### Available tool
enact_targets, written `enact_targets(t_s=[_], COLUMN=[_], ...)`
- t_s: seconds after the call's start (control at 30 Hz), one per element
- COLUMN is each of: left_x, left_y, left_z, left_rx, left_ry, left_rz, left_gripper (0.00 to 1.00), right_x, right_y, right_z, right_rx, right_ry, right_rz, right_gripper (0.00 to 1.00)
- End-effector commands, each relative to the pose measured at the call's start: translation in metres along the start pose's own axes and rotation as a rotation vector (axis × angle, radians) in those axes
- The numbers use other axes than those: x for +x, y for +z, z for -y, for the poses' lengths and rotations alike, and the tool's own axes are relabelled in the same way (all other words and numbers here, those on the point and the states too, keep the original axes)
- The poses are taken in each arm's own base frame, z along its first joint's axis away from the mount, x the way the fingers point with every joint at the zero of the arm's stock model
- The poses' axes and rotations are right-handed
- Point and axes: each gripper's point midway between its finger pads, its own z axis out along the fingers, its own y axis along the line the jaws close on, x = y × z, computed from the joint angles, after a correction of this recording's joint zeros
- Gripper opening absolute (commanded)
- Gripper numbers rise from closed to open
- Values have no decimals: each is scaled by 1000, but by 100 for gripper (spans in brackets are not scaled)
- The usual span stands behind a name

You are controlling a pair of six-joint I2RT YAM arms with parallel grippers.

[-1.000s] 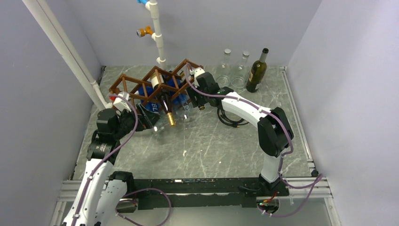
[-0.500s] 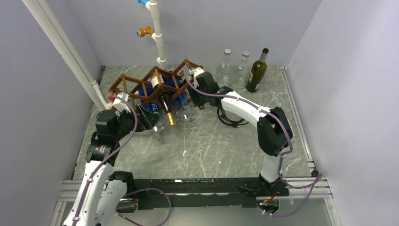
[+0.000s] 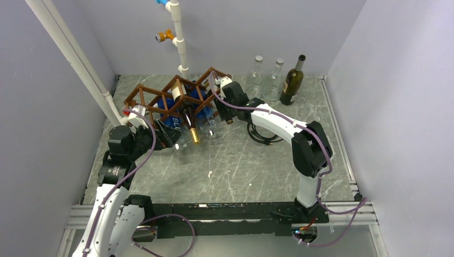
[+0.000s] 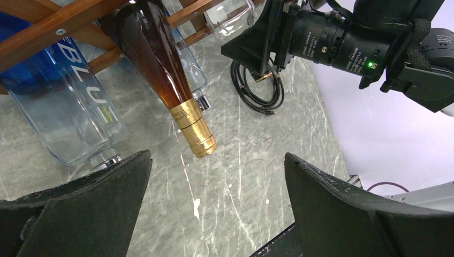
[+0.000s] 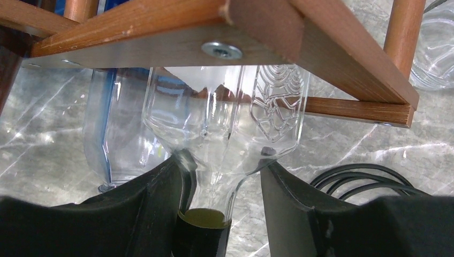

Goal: Take the wine bottle off the wine rack
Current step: Pick up the wine bottle from the wine rack.

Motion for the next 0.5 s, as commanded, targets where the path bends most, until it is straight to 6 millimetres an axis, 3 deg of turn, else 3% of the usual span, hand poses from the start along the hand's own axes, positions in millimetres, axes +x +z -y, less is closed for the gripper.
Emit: enact_targets(t_s=[0.0,0.23,0.3,0.47], left_x=[-3,-3,-4,-3], left_y=[-2,-3,-3,-3], left_z=[1,1,1,1], left_rx=[6,4,5,4], left_ry=[24,25,26,23], left_rz=[19,20,22,22], left_gripper=[99,100,100,100], right_x=[-16,-17,-19,-22], right_y=[-1,-3,-5,-12], right_z=[-6,-5,-6,-9], right_rx=[-16,-13,-17,-42], right_ry=[-12,-16,-21,-36], right_rz=[39,42,49,59], right_gripper=[56,55,45,8])
